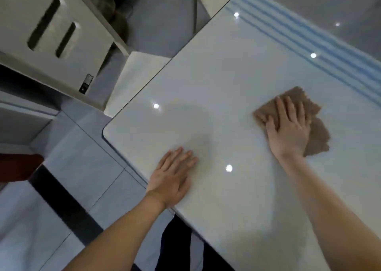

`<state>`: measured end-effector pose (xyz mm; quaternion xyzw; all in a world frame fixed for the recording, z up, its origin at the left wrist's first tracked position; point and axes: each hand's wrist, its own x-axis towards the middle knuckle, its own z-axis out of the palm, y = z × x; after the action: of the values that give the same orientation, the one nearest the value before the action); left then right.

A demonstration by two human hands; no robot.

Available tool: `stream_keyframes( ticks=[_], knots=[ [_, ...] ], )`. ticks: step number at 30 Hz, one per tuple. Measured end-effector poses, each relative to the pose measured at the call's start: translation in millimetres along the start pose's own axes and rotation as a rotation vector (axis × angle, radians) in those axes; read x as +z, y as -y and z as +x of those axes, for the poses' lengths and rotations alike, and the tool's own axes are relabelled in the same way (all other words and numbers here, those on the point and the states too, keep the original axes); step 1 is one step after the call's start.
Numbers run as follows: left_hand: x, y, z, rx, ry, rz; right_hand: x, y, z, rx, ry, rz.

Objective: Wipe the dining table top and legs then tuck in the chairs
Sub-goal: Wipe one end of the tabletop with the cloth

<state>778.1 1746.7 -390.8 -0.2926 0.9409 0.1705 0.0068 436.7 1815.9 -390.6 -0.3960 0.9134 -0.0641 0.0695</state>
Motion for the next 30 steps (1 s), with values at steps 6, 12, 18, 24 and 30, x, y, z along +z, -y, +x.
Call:
stream_keyframes(
  ticks=[6, 12, 18, 24, 30],
  knots=[
    [-6.3, -2.3, 2.0, -0.027, 0.04, -0.03, 25.2, 102.2, -106.6, -0.103, 0.012, 0.048],
    [-8.9, -0.9, 0.2, 0.004, 0.049, -0.043, 17.6, 47.9, -234.3, -0.625, 0.179, 0.006],
    [-5.4, -0.5, 0.7, 0.018, -0.002, -0.046, 7.0, 5.7, -142.0, -0.043, 0.015, 0.047],
    [-2.3, 0.8, -0.4, 0.02, -0.001, -0.026, 15.3, 64.1, -78.6, 0.207, -0.048, 0.058],
    [-8.1, -1.9, 0.0, 0.009, 0.033, -0.014, 17.6, 43.0, -239.1, -0.676, 0.17, 0.003]
  ],
)
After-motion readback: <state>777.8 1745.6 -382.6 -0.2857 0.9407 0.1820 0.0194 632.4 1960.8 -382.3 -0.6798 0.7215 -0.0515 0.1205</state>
